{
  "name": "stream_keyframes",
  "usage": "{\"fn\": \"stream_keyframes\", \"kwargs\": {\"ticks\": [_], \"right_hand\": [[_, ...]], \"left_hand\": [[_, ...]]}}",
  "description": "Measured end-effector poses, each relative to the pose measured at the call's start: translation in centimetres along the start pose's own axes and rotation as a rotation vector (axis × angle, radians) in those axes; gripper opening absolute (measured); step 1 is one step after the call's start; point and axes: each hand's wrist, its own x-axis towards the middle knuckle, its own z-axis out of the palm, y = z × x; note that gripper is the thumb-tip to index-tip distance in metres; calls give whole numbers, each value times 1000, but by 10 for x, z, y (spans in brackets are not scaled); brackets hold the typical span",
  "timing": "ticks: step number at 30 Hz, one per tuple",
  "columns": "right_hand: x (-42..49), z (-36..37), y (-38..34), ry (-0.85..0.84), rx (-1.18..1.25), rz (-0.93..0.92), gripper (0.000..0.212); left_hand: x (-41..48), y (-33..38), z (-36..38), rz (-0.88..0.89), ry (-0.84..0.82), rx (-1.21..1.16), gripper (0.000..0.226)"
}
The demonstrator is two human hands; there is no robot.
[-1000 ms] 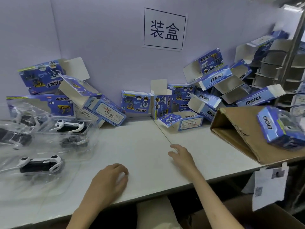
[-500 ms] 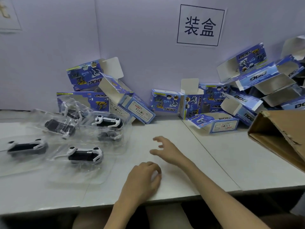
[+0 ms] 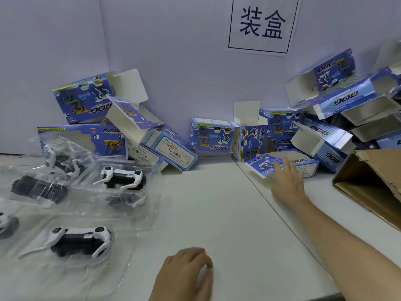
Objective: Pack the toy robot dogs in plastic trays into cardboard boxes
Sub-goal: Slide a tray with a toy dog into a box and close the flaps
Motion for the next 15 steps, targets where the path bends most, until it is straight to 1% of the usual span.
{"fn": "stream_keyframes", "kwargs": {"ticks": [1, 3, 5, 7, 9, 11, 12, 13, 15], "right_hand": [[5, 4, 1, 27, -39, -27, 86], [12, 12, 0, 81, -62, -22, 84], [17, 17, -2, 105, 66, 100, 83], [20, 20, -1, 129, 324, 288, 76], [19, 23, 1, 128, 537, 434, 58], [12, 23, 5, 128, 648, 471, 33], [8, 21, 5, 139, 685, 457, 26], [2, 16, 4, 151, 710, 433, 22], [-10, 0, -3, 174, 707, 360, 14]], "left_hand": [[3, -1, 2, 26, 33, -11, 34], [7, -4, 1, 104, 56, 25, 11], [9, -8, 2, 96, -30, 83, 29], [10, -11, 3, 92, -11, 125, 32], [12, -11, 2, 92, -12, 133, 30], [11, -12, 4, 105, 22, 126, 17], [10, -12, 4, 101, 53, 111, 10], [9, -12, 4, 73, 52, 96, 14], [4, -11, 9, 6, 40, 44, 37]]}}
